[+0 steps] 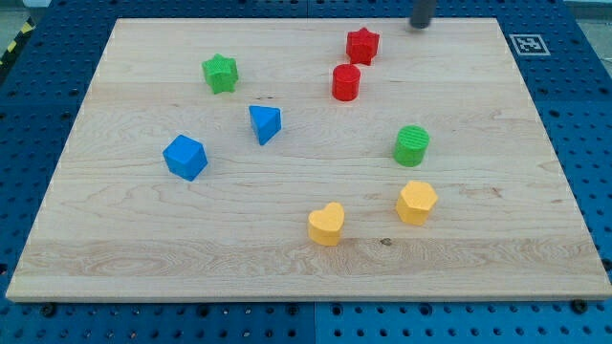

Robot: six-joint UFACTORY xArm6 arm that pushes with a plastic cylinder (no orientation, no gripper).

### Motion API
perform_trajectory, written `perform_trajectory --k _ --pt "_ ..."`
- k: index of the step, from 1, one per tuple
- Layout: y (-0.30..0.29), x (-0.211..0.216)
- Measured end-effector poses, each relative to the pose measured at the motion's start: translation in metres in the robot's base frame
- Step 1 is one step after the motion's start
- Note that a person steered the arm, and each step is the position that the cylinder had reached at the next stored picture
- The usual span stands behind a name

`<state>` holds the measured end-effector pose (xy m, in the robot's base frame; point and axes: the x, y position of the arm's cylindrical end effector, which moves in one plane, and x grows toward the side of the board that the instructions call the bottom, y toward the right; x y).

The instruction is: Point your arm to the left side of the red star

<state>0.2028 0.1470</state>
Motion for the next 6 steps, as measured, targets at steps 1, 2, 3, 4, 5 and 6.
perform_trajectory --k 1,2,3,4,5,6 --pt "-0.059 0.000" --pt "-0.080 0.001" --pt "-0.109 0.006" --pt "-0.110 0.013" --pt "-0.111 0.026" --pt "-0.109 0.041"
